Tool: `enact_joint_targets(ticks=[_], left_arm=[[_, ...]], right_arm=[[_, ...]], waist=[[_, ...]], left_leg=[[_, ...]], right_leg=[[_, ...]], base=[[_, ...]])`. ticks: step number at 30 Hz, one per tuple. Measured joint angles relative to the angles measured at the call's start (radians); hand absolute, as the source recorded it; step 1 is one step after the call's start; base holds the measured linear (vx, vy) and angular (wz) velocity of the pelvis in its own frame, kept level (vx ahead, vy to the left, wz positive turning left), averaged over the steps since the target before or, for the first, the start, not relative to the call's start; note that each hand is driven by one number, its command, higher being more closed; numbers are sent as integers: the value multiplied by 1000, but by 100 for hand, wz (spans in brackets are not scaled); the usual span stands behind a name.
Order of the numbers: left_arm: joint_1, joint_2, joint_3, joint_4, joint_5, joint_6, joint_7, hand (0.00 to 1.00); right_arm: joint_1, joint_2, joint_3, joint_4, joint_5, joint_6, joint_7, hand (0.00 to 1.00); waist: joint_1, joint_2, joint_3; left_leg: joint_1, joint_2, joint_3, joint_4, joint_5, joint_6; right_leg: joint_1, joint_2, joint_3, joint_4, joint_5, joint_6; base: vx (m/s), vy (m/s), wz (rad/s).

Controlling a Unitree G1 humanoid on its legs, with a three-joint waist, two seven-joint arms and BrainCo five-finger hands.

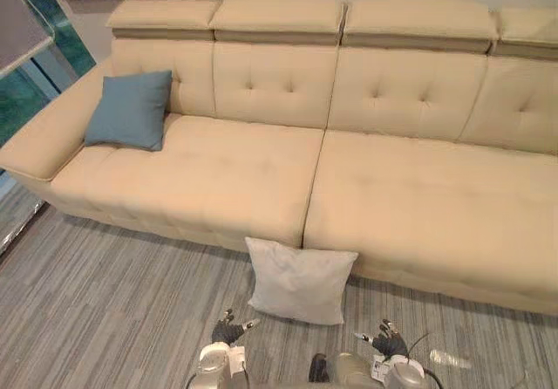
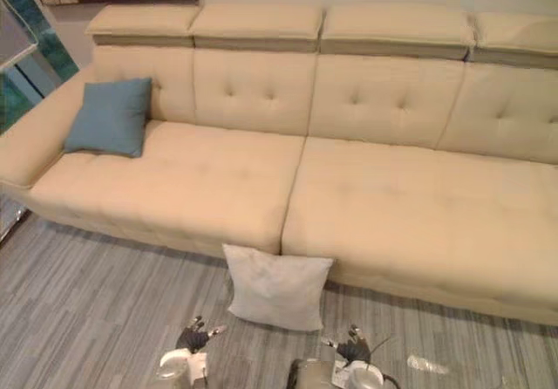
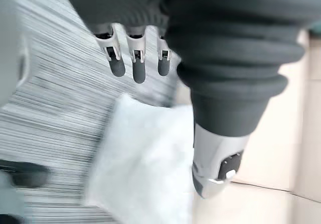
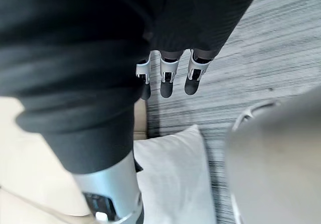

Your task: Pick up cushions and gather them together orderly.

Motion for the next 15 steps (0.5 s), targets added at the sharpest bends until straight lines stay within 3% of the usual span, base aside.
enact_joint_targets(ticks=[4, 6, 7, 8, 9, 11, 15], left_arm=[[5, 0, 0, -30, 1, -2, 0, 0], [5, 0, -2, -38, 1, -2, 1, 0], [5, 0, -5, -39, 1, -2, 2, 0], [8, -1, -12, -34, 1, -2, 2, 0], [9, -2, -16, -28, 1, -2, 2, 0], [7, 19, -16, -19, 4, -2, 5, 0], [7, 25, -34, -14, 19, -1, 8, 0]], right_arm=[[0, 6, -7, 0, 0, 2, -2, 0], [11, 7, -7, 0, 0, 3, -5, 0], [14, 7, -7, 1, 0, 3, -7, 0], [21, 3, -7, 1, 0, 3, -8, 0], [23, -2, -7, 1, 0, 3, -8, 0], [31, 24, -6, 21, 0, 8, -9, 0], [41, 42, -5, 21, 0, 7, -16, 0]], waist=[[6, -5, 1], [14, -12, 4], [14, -12, 4], [14, -5, -1], [14, 5, -8], [17, -43, -27], [24, -61, -39]], left_leg=[[-89, -37, -29, -165, -18, 12], [-92, -92, -90, -319, -18, 15], [-86, -114, -120, -386, -6, 17], [-67, -129, -137, -483, 72, 28], [-62, -128, -139, -512, 102, 27], [-21, -154, -114, -575, 87, 20], [-18, -184, -94, -576, 77, 39]], right_leg=[[36, 1, 53, -26, -5, 13], [43, -9, 87, -25, -12, 30], [43, -11, 100, -22, -16, 43], [43, -1, 115, -17, -23, 60], [43, 9, 122, -17, -26, 67], [53, -18, 152, -38, -22, 92], [59, -49, 162, -64, -19, 121]], base=[[159, -3, -45], [177, 112, -42], [210, 206, -42], [139, 153, -34], [183, 222, -27], [171, 207, -20], [98, 159, -10]])
